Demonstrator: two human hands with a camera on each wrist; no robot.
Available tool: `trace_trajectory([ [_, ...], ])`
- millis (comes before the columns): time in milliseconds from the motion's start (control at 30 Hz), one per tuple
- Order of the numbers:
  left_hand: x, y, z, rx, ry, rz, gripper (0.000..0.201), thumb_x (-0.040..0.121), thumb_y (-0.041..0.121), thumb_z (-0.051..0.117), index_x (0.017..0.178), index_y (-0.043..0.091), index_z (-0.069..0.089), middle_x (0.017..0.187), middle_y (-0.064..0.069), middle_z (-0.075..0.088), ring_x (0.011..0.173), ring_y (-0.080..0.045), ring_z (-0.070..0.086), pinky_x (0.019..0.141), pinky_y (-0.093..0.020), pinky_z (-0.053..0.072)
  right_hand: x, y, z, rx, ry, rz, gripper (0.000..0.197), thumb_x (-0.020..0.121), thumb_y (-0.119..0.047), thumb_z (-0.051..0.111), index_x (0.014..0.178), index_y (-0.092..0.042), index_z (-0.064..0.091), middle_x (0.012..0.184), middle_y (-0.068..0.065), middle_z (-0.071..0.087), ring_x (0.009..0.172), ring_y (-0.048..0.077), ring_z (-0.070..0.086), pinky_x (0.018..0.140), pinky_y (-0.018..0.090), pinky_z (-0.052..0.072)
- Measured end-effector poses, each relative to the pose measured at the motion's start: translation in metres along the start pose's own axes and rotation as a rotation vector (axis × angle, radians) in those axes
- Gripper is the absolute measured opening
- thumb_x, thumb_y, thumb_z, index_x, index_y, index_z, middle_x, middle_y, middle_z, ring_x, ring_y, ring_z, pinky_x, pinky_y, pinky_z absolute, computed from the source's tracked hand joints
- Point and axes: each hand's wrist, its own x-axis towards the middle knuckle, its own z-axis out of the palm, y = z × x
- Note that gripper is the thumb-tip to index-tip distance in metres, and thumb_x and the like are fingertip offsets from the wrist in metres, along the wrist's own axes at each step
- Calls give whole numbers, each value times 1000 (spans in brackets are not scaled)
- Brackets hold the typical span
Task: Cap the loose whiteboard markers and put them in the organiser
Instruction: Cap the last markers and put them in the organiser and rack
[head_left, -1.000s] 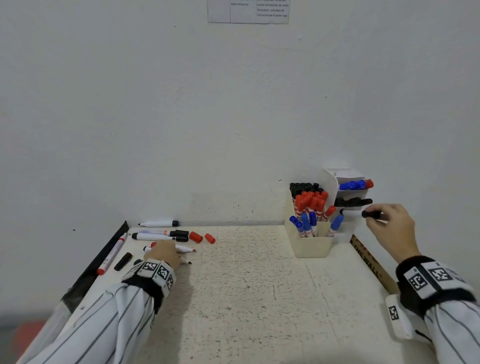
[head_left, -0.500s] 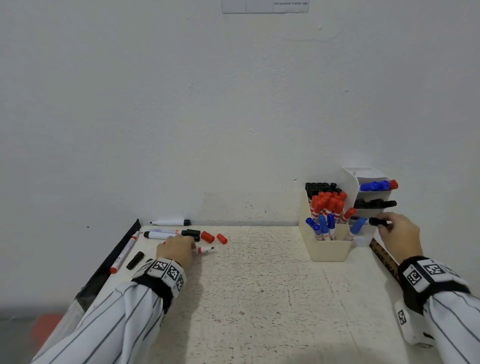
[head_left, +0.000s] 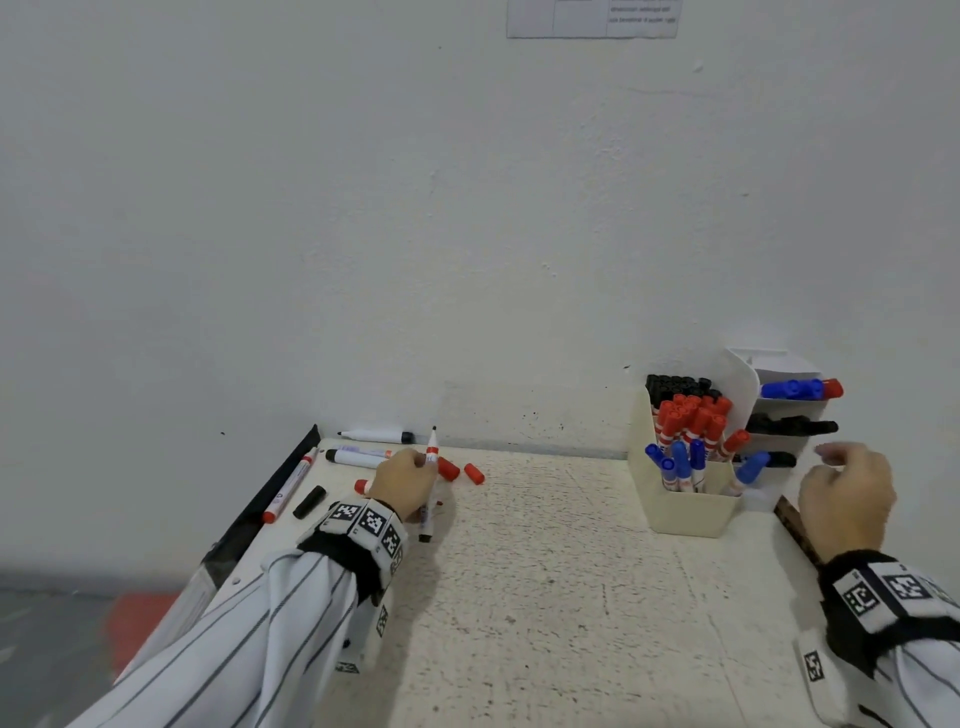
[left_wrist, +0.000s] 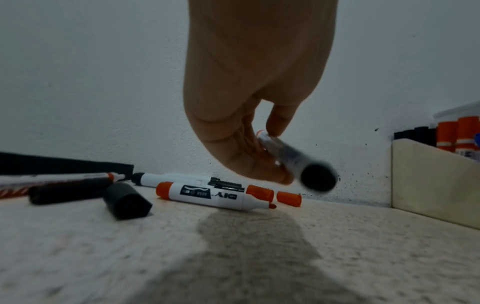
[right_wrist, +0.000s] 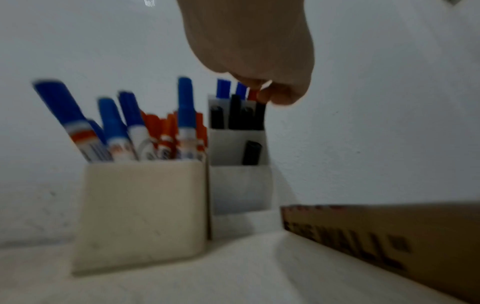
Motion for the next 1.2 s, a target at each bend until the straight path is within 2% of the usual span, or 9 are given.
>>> trace_trajectory([
  [100, -8, -4, -5, -6, 41, -56, 31, 95, 27, 40, 67, 16, 47, 80, -8, 58, 84, -26, 58, 78, -29, 45, -9, -34, -6, 176, 173, -178, 17, 82, 12, 40, 86, 7, 56, 91, 29, 53, 82, 34, 48, 75, 9, 36],
  [233, -19, -16, -19, -7, 71, -117, 36, 95, 30, 39, 64, 14, 45, 70, -6, 55, 80, -26, 56, 73, -29, 43, -23, -98, -1, 381, 157, -406, 17, 78, 9, 41, 75, 3, 57, 74, 13, 51, 68, -4, 41, 69, 5, 35],
  [400, -30, -36, -45, -54, 102, -190, 37, 97, 34, 33, 88, 7, 56, 91, -14, 63, 91, -31, 61, 79, -33, 51, -68, -171, 41, 445, -502, -345, 30, 84, 10, 47, 78, -17, 58, 80, -7, 57, 70, 3, 51, 64, 12, 42],
  [500, -37, -47, -57, -78, 104, -209, 35, 97, 33, 34, 96, 7, 56, 97, -14, 64, 92, -30, 61, 78, -36, 54, -102, -191, 78, 275, -1013, -366, 32, 90, 1, 44, 95, -24, 64, 103, -9, 59, 84, 1, 53, 79, 20, 43],
  [600, -41, -57, -65, -102, 139, -211, 27, 95, 26, 39, 85, 8, 56, 85, -8, 59, 81, -24, 59, 82, -37, 54, -133, -205, 114, 56, -1402, -506, 39, 94, -7, 44, 124, -26, 58, 131, -7, 48, 120, 9, 45, 99, 21, 34],
  [700, -39, -68, -68, -121, 169, -239, 30, 93, 28, 40, 83, 6, 57, 100, -14, 62, 91, -30, 63, 81, -39, 56, -159, -214, 140, -188, -1574, -581, 44, 96, -15, 42, 137, -32, 46, 153, -2, 22, 142, 18, 18, 115, 37, 11],
  [800, -38, -77, -72, -123, 178, -292, 27, 94, 31, 41, 91, 7, 54, 106, -18, 61, 92, -33, 65, 72, -42, 59, -174, -214, 156, -362, -1559, -626, 49, 92, -11, 36, 137, -28, 44, 156, -6, 13, 143, 22, 15, 116, 43, 11],
  [967, -40, -80, -73, -47, 167, -315, 35, 96, 28, 39, 116, 2, 49, 113, -18, 60, 92, -30, 64, 79, -39, 56, -175, -209, 167, -384, -1333, -638, 36, 90, -8, 35, 115, -14, 59, 136, 1, 34, 117, 24, 39, 104, 37, 35],
  [1200, -39, -81, -68, -11, 179, -340, 40, 98, 22, 37, 130, -2, 38, 129, -20, 49, 112, -32, 54, 87, -33, 47, -166, -212, 173, -461, -1255, -495, 38, 94, -12, 39, 131, -15, 43, 125, 5, 46, 105, 22, 50, 93, 33, 44],
])
